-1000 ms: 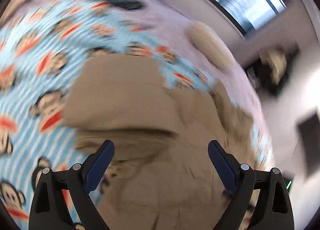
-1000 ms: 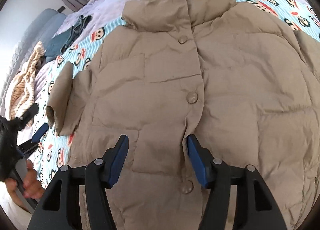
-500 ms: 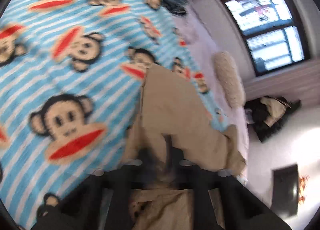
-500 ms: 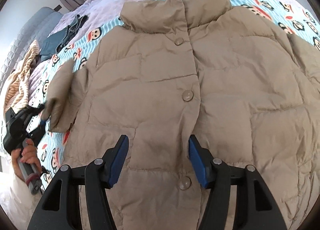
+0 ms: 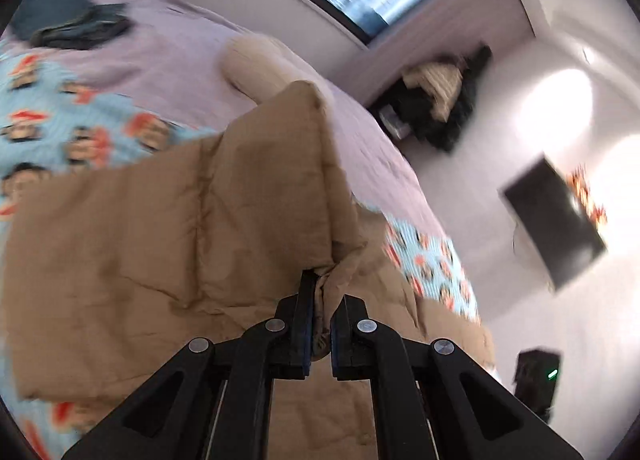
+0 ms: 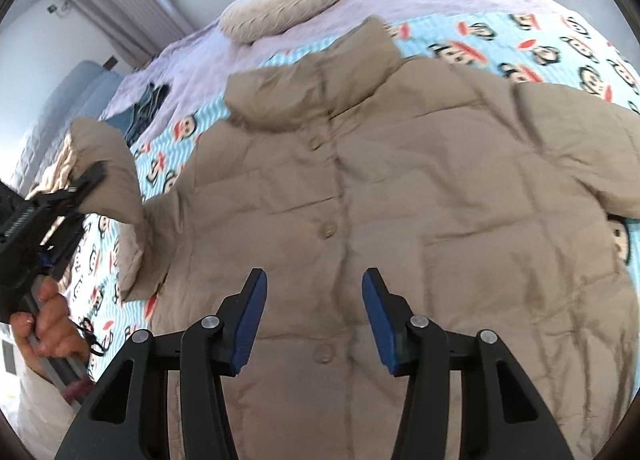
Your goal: Fold large clothes
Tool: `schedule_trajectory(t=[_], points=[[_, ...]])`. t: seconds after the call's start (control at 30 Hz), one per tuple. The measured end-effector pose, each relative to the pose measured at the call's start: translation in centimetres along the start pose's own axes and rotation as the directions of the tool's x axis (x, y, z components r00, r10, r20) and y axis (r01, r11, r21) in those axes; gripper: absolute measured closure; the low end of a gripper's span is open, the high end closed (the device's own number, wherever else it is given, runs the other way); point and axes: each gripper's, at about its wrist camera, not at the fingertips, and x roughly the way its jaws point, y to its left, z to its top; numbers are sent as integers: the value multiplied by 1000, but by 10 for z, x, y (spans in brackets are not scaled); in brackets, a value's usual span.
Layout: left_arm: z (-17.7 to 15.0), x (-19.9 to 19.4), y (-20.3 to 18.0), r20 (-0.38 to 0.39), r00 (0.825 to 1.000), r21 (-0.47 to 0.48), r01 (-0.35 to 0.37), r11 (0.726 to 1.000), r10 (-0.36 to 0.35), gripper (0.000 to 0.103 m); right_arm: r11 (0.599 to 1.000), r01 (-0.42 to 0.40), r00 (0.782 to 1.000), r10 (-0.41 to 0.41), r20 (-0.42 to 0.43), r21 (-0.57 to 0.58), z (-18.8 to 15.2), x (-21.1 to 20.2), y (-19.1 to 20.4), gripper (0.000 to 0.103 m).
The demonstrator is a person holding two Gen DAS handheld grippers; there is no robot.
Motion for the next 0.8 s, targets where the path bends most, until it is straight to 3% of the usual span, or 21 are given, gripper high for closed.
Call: schedule_trajectory(t=[0.1,0.27,0.43,0.47,0.53,0.57,0.63,0.67,0.8], points=[[-19,49,-24,-105,994,21,25,999,-22,96,999,21,1000,-22,3,34,-1,-4,-22,50],[-60,112,-45,-240,968,115,-52,992,79,96,995,33,999,-31,-32,95,-6,5,-54,50],[-72,108,-55,-209,955,216,-163,963,208,95,990,14,998,-5,-66,143,-4,14,-66,49],[-72,103,-56,-207,950,235,-183,955,233,90,989,6,998,4,-68,146,-3,14,-64,49],[-74,88,-52,-191,943,256,-220,941,273,52,990,-26,997,36,-73,139,2,17,-57,49],[-73,72,-50,-151,945,252,-247,936,290,24,990,-40,996,50,-76,133,2,20,-52,44],[-73,43,-48,-93,955,250,-252,935,282,21,991,-78,992,88,-88,107,7,26,-37,31],[-72,35,-47,-93,952,257,-261,931,292,21,991,-99,989,107,-97,86,9,31,-28,26],[-64,-9,-24,-8,908,251,-404,880,419,21,996,-84,989,80,-121,-25,22,59,9,24]])
